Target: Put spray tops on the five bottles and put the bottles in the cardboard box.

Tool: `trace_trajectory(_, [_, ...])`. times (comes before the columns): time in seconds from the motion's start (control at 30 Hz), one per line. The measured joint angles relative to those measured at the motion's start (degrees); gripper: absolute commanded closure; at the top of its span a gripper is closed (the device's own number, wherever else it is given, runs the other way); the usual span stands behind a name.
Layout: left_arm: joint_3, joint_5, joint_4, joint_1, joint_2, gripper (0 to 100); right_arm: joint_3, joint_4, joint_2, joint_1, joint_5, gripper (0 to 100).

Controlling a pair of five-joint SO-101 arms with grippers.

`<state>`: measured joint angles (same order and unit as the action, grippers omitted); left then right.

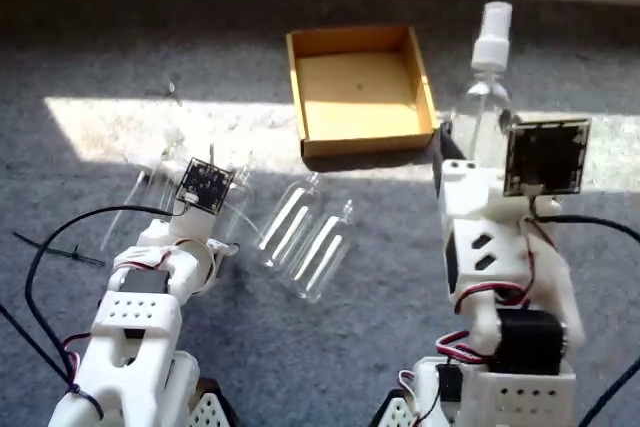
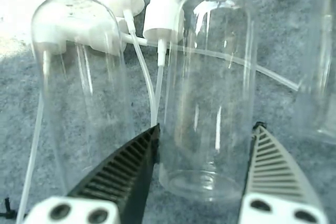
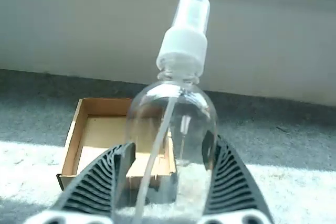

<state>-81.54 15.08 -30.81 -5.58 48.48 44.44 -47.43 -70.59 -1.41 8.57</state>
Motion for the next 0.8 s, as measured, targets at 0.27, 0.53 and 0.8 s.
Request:
trace_trajectory(0.27, [20.6, -6.4, -6.9, 0.1, 1.8, 75, 42.1, 15.2, -24.3, 1.1, 0.0, 99.4])
trace_trajectory(0.53, [49.9, -13.5, -8.1, 11.4, -19.3, 75, 50.4, 15.6, -33.5, 1.0, 0.0, 99.4])
trace_trajectory(0.8, [77.0, -17.4, -9.3, 13.4, -56.5, 75, 50.5, 15.7, -33.9, 1.0, -4.9, 99.4])
